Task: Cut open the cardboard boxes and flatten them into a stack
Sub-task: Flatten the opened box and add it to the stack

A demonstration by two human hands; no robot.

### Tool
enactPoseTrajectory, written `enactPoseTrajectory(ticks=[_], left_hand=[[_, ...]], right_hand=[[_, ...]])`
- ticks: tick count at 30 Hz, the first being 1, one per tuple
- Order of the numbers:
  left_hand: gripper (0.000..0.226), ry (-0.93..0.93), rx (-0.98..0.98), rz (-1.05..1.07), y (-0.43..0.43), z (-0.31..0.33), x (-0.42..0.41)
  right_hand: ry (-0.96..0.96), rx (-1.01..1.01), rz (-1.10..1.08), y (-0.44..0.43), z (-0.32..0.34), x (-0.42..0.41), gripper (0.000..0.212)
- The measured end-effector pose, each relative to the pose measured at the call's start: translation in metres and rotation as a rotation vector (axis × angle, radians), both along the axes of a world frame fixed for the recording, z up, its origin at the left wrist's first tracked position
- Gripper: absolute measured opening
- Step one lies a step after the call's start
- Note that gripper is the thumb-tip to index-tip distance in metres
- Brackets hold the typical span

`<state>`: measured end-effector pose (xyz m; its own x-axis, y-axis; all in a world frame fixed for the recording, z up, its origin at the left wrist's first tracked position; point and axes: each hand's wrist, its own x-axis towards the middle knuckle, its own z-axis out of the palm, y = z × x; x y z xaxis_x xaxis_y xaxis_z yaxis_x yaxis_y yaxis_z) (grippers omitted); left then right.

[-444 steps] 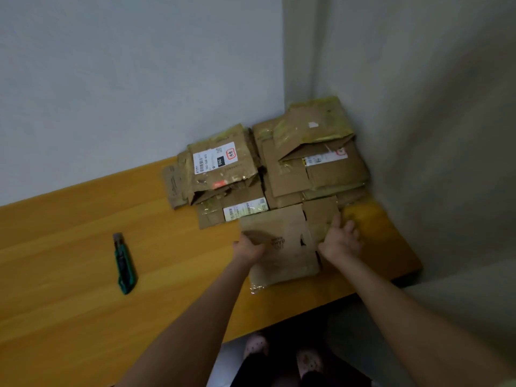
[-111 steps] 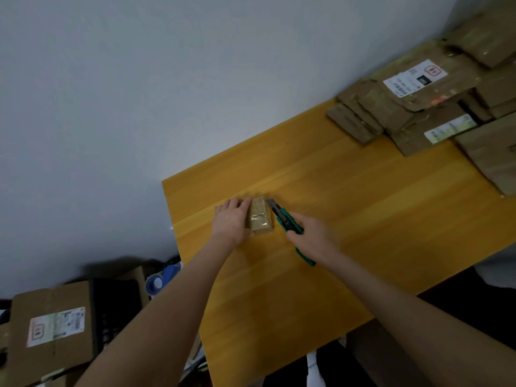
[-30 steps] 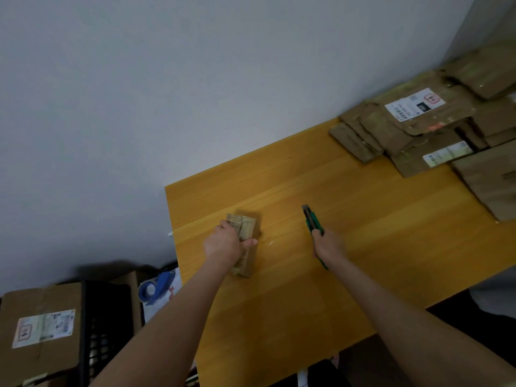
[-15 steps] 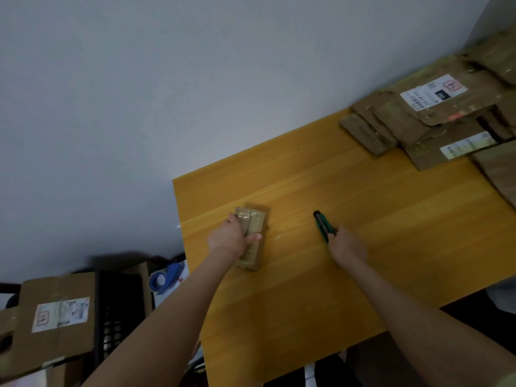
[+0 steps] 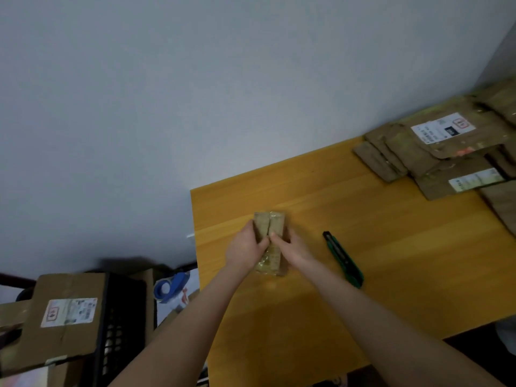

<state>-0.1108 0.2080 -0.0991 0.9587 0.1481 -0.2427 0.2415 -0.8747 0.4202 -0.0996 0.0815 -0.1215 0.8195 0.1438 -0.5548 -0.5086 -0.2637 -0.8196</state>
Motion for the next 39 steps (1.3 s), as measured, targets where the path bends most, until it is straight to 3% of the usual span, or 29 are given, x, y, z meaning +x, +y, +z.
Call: enactPoseTrajectory(ticks=[2,5,11,17,19,22,27,31,33,36,39], left_hand=[[0.055,-0.113,-0.022,-0.015,-0.002,0.018,0.006],[0.061,-0.176,0.008,-0.039,-0.006,0.048,0.019],[0.049,-0.202,0.234,-0.109,-0.018,0.091,0.026],[0.02,-0.187,0.285,-0.065,-0.03,0.11,0.031],[0.022,-0.184,0.232,-0.074,-0.027,0.113,0.031],[0.024,-0.128,0.04,-0.09,-0.022,0.121,0.034],[0.021,-0.027,-0.561,0.099,-0.007,0.128,0.034],[0.022,-0.018,-0.6,0.116,-0.015,0.126,0.031],[0.025,-0.077,-0.512,0.101,-0.02,0.124,0.031],[0.031,-0.197,-0.338,0.06,-0.028,0.122,0.029],[0.038,-0.242,-0.231,0.016,-0.039,0.121,0.024]], right_hand=[[0.077,0.162,-0.155,-0.003,0.015,0.005,0.061],[0.111,0.28,-0.194,-0.014,0.037,0.017,0.072],[-0.22,0.07,-0.203,-0.02,0.068,0.028,0.063],[-0.285,-0.09,-0.192,-0.025,0.079,0.026,0.092],[-0.277,-0.069,-0.192,-0.032,0.079,0.025,0.088],[-0.215,0.066,-0.225,-0.044,0.078,0.022,0.066],[-0.045,0.266,-0.192,-0.067,0.074,0.019,0.064],[-0.014,0.338,-0.194,-0.069,0.07,0.014,0.054],[-0.109,0.208,-0.212,-0.066,0.071,0.014,0.057],[-0.391,-0.276,-0.188,-0.059,0.081,0.018,0.059],[-0.436,-0.455,-0.039,-0.052,0.093,0.017,0.06]])
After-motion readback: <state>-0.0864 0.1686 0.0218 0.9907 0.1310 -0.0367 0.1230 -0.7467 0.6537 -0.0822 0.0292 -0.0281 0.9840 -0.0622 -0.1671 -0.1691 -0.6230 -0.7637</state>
